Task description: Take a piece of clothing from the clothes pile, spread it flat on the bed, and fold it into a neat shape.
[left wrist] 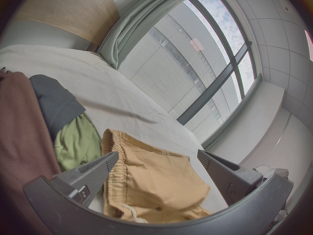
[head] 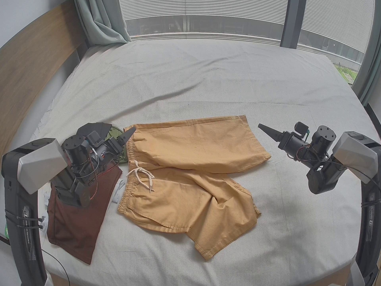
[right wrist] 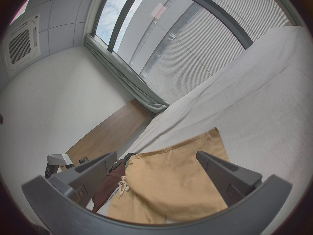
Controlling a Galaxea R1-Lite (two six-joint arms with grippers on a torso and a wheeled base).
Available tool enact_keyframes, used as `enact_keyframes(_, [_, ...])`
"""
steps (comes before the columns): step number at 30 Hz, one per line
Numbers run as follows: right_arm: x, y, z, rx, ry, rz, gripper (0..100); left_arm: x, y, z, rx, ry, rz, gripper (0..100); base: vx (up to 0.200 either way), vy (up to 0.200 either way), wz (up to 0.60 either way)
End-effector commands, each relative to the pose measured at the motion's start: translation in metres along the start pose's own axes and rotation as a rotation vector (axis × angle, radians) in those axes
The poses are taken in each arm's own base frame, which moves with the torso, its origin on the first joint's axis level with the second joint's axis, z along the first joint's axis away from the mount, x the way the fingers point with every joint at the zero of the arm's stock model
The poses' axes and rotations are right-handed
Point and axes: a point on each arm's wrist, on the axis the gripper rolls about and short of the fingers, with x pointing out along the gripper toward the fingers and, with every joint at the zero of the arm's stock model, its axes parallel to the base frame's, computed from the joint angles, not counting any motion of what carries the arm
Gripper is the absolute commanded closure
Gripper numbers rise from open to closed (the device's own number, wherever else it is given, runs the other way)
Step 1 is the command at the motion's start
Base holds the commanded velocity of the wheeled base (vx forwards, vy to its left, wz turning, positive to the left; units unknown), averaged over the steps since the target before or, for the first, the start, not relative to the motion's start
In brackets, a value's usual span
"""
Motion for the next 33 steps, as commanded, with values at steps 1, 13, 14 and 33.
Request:
enact_keyframes(1, [-0.031,0.067,0.026,-0.02,0.016,0.033,0,-0.044,-0.035,0.028,0.009,0.001,-0.003,0,0.0,0.0,0.0])
enact_keyframes(13, [-0.081,0.155,0.019,-0.018,0.095,0.09,0,-0.116,-0.074,0.035,0.123,0.076,-0.03,0,0.0,0.0,0.0])
enact_keyframes(14, [-0.082,0.156,0.018,-0.016,0.097,0.088,0,-0.12,-0.076,0.036,0.132,0.075,-0.029,0,0.0,0.0,0.0])
enact_keyframes(33, [-0.108,0.151,-0.007,-0.08,0.18,0.014,0,-0.144,-0.084,0.024,0.289,0.183,-0.119,0,0.0,0.0,0.0])
